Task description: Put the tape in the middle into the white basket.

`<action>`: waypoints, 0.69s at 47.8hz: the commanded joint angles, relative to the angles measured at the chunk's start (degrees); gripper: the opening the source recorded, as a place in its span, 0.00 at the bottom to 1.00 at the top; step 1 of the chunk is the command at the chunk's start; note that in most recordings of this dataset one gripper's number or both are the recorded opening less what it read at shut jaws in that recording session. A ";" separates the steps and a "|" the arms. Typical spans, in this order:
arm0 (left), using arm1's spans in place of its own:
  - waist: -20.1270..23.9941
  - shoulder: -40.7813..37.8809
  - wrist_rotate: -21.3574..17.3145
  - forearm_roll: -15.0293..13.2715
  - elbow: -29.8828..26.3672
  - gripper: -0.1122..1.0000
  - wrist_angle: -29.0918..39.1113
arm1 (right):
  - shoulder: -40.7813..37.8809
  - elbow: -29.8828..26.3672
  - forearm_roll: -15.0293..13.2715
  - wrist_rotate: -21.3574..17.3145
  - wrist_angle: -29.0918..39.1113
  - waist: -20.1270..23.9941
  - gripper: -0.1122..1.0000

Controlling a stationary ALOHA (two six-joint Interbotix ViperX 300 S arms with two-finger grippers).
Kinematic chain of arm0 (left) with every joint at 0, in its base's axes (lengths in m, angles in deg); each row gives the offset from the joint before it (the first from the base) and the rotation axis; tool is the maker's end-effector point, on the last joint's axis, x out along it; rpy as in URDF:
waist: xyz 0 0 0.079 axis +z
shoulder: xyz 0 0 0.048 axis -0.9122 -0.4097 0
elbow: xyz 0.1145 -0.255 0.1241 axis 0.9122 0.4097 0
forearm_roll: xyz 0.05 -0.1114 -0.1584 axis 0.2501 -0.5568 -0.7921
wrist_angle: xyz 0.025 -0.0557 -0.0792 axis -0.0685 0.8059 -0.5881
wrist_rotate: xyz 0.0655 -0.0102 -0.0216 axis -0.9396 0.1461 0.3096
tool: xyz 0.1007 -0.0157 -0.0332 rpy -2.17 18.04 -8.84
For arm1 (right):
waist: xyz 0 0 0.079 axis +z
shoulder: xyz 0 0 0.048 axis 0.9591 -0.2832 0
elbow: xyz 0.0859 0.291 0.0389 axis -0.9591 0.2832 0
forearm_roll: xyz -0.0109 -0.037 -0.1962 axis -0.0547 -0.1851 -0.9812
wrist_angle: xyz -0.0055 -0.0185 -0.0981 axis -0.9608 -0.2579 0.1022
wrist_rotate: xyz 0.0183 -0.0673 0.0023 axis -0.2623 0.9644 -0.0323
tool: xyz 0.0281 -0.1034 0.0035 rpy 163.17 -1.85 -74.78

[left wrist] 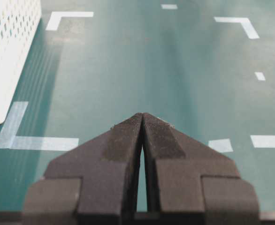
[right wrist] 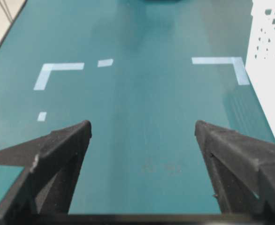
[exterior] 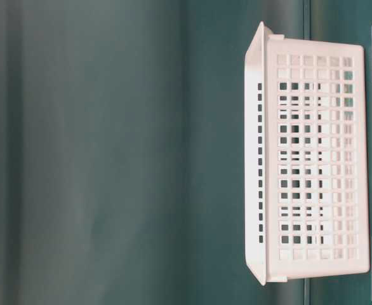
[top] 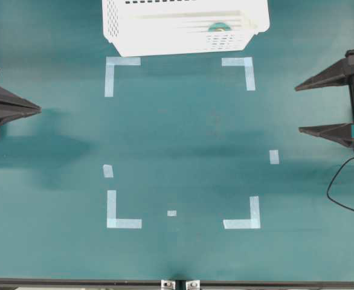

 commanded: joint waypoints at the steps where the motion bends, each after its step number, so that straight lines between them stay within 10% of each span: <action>1: 0.18 -0.53 0.00 0.00 -0.70 0.00 -0.53 | 1.49 0.35 -0.09 0.09 0.35 0.09 0.97; 33: 0.18 -0.53 0.00 0.00 -0.70 0.00 -0.53 | 9.14 5.01 -0.09 0.00 9.40 0.09 0.97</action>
